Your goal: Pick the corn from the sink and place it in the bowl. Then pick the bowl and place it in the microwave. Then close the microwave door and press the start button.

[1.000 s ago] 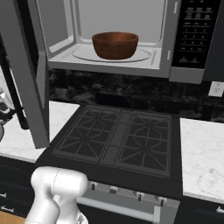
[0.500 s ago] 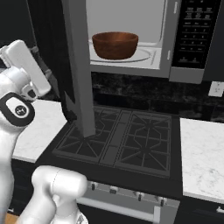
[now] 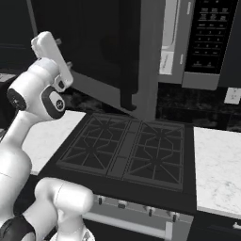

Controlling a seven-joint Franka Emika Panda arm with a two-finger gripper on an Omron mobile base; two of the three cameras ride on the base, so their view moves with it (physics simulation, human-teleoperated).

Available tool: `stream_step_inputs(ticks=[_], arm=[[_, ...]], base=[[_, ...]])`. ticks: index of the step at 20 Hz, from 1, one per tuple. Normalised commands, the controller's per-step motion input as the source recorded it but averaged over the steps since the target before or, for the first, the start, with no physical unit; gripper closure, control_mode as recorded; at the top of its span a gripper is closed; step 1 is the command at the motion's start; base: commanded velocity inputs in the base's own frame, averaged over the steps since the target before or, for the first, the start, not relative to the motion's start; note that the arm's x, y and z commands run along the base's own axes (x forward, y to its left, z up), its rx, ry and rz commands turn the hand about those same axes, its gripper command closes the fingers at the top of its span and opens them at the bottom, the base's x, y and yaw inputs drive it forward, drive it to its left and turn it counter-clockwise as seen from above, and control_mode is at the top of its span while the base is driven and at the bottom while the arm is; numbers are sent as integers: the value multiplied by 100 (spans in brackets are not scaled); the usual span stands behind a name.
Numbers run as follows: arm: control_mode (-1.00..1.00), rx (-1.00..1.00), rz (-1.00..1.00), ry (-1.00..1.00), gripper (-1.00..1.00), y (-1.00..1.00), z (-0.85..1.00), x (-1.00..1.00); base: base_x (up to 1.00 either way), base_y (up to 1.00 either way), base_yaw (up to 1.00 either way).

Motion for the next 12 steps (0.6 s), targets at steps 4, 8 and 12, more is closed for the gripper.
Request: stream_step_inputs(ticks=[4,8,12], arm=[[-100,2,16,9,-100,-10,21,65],[-100,2,16,10,-100,-8,18,63],[-100,1,14,12,-100,-2,17,63]], base=[[0,0,0],[0,0,0],[0,0,0]])
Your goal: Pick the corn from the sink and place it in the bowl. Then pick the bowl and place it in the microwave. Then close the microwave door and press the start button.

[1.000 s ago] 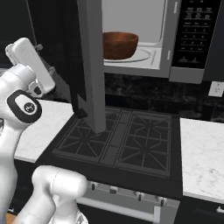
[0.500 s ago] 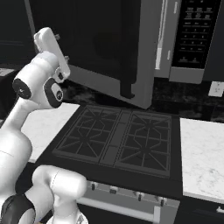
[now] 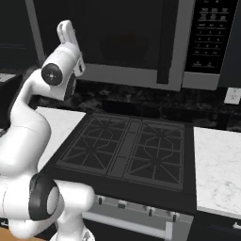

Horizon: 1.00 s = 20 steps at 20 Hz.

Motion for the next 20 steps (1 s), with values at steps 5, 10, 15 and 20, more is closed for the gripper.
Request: stream_step_inputs(ticks=[5,10,15,20], arm=[[-100,0,12,10,-100,0,8,50],[-100,0,10,6,-100,0,0,22],[-100,0,6,-1,-100,-26,0,-60],[-100,3,0,-5,-100,-70,1,-100]], base=[[0,0,0],[0,0,0],[0,0,0],[0,0,0]])
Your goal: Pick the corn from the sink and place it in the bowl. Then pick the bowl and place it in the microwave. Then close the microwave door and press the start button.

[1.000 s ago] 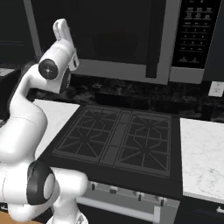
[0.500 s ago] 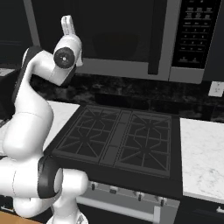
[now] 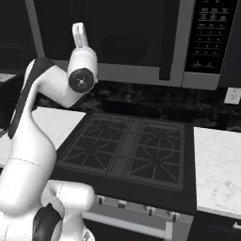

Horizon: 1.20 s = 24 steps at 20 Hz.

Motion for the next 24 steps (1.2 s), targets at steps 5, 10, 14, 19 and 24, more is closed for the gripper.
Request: stream_step_inputs(ticks=[5,10,14,19,24], arm=[[-100,19,0,2,-100,-100,0,-93],[-100,24,0,13,-100,-100,0,-56],[-100,22,0,16,-100,-100,0,-24],[-100,22,0,14,-100,-100,-2,-5],[-100,17,0,10,-100,-99,-9,0]], base=[[0,0,0],[0,0,0],[0,0,0],[0,0,0],[0,0,0]])
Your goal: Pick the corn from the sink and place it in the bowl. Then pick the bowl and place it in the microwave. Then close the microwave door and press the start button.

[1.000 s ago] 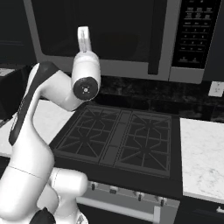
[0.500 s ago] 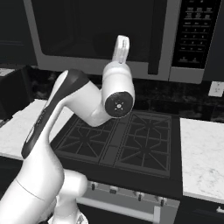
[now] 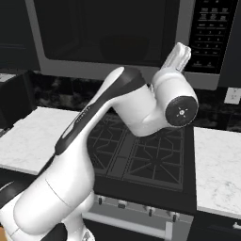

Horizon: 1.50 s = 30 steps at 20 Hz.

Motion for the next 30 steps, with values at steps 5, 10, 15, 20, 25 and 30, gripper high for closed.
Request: stream_step_inputs(ticks=[5,10,15,20,25,30], arm=[[-100,12,2,3,-100,-83,-19,8],[-100,5,8,0,-100,-42,-36,45],[-100,3,9,0,-100,-26,-32,47],[-100,2,6,0,-100,-16,-23,45],[-100,2,4,0,-100,-18,-1,36],[-100,1,3,0,-100,-16,0,39]], base=[[0,0,0],[0,0,0],[0,0,0],[0,0,0],[0,0,0],[0,0,0]])
